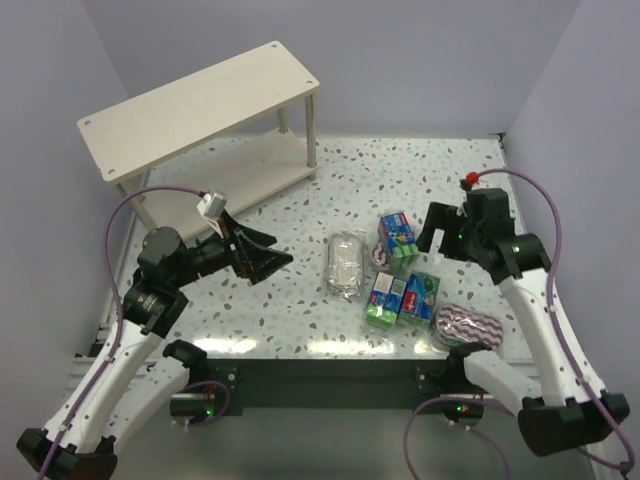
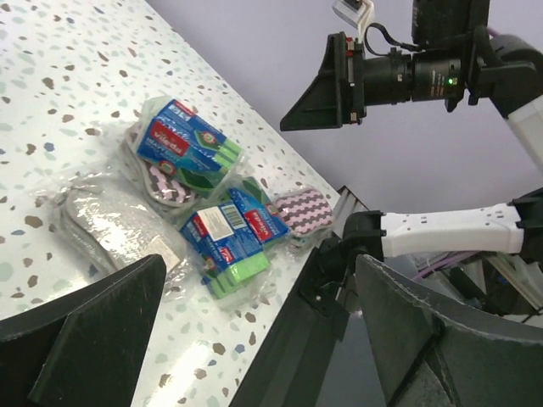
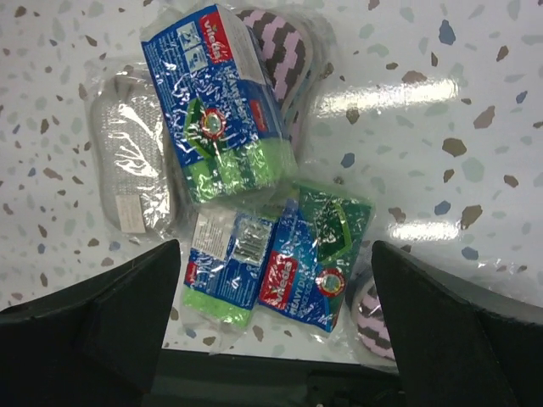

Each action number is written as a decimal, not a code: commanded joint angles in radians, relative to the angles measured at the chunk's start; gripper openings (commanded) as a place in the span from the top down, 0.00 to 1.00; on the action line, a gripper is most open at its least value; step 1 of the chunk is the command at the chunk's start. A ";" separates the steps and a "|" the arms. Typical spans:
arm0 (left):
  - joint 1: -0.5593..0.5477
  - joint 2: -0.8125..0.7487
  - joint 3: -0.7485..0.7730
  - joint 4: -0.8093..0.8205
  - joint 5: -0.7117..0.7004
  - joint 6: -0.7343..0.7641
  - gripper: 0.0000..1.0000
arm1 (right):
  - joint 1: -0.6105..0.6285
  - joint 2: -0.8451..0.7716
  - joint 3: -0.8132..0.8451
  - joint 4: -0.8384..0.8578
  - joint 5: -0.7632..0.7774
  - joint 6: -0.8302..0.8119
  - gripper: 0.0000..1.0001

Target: Place and organize the cleaning sponges onto the shelf

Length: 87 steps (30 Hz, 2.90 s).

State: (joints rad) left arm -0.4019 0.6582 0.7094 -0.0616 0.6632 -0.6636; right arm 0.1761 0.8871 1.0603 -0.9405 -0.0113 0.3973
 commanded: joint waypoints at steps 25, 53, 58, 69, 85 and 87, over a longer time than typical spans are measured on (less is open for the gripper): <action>-0.005 -0.123 0.076 -0.311 -0.312 0.101 0.00 | 0.276 0.549 0.089 0.249 0.260 -0.166 0.02; -0.006 -0.058 -0.157 0.044 -0.021 -0.083 0.00 | 0.281 0.242 -0.069 0.599 -0.407 0.378 0.50; -0.041 -0.063 -0.234 0.294 -0.053 -0.243 0.00 | 0.283 0.158 -0.278 0.914 -0.510 0.671 0.49; -0.417 0.138 -0.212 0.491 -0.396 -0.312 0.00 | 0.281 0.096 -0.411 1.229 -0.549 0.893 0.45; -0.686 0.247 -0.185 0.644 -1.031 -0.382 0.00 | 0.283 0.020 -0.464 1.240 -0.524 0.962 0.43; -0.692 0.254 -0.189 0.645 -1.068 -0.390 0.00 | 0.283 0.010 -0.480 1.250 -0.523 0.971 0.42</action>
State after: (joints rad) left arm -1.0786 0.9161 0.5255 0.4709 -0.2798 -1.0302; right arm 0.4545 0.9268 0.5980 0.2573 -0.5232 1.3434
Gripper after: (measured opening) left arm 0.997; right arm 0.580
